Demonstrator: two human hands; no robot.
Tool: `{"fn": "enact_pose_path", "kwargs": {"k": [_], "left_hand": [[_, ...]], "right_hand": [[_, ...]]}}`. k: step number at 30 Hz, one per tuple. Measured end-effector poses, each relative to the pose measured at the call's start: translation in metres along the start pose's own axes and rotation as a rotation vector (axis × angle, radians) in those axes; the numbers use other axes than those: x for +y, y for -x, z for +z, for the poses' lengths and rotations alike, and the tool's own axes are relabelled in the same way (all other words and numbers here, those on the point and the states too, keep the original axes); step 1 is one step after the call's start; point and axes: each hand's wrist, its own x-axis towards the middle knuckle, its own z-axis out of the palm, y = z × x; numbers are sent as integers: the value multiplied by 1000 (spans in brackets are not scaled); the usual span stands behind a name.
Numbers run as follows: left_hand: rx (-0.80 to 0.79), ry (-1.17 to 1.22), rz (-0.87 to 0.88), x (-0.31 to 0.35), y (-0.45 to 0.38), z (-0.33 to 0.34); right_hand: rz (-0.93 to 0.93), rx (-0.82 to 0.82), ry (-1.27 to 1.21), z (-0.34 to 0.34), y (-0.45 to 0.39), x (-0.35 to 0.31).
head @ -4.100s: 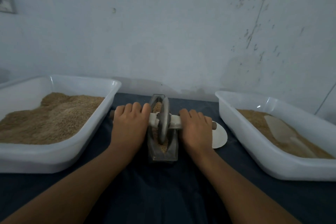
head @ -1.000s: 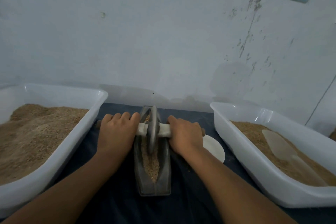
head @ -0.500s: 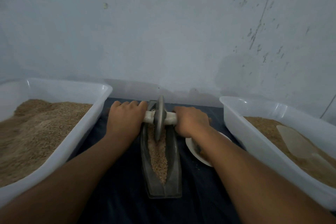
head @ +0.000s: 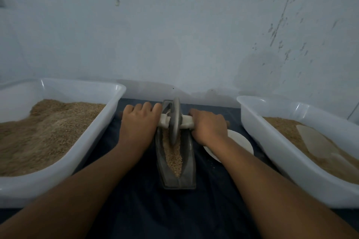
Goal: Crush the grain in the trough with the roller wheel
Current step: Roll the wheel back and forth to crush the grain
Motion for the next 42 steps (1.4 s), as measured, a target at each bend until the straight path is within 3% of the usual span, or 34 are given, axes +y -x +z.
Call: {"fn": "enact_pose_path", "kwargs": {"k": [13, 20, 29, 42], "left_hand": [[-35, 52, 40, 1, 43, -38], [-184, 60, 53, 1, 42, -67], [-188, 9, 67, 3, 46, -74], [-115, 33, 49, -5, 30, -30]], "right_hand": [[-54, 250, 37, -9, 65, -6], [-100, 228, 26, -23, 83, -4], [-107, 271, -27, -18, 87, -2], [-97, 190, 85, -1, 31, 3]]}}
